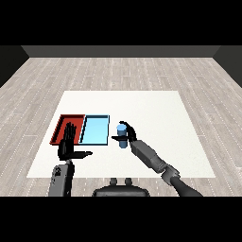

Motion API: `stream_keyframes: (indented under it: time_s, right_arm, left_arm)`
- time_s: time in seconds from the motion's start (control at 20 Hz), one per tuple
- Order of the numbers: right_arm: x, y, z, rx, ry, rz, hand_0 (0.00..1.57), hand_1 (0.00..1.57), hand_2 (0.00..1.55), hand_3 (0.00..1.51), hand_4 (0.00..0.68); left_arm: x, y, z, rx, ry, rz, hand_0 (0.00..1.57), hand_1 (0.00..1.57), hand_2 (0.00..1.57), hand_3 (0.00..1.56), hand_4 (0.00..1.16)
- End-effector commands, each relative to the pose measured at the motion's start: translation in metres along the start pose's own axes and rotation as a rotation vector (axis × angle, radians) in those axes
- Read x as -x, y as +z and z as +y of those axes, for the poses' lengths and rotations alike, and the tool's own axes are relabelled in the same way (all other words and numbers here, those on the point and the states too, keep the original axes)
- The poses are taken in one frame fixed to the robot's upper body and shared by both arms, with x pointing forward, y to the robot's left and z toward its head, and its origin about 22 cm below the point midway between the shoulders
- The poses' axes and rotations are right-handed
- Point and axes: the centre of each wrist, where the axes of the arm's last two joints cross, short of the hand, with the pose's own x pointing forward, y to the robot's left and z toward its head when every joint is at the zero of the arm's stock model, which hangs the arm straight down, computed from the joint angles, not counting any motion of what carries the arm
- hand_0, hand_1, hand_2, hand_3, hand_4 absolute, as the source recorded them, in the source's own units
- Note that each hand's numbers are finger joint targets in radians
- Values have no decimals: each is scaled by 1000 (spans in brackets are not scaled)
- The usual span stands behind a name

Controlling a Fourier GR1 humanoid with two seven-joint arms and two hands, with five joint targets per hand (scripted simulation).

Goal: Pick the blue can and put it in the blue box

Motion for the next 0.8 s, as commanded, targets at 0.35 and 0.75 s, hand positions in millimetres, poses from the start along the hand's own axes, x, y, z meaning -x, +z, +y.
stream_keyframes:
  time_s: [0.35,0.75]
  right_arm:
    - [19,0,-8,71,307,92,1520,1520,1533,1491,527]
    - [-19,3,-2,-28,256,-103,1493,1493,1464,1398,562]
  left_arm:
    - [-2,8,3,-1,-14,1,0,0,0,0,0]
    - [1,-11,-12,38,11,4,0,0,0,0,0]
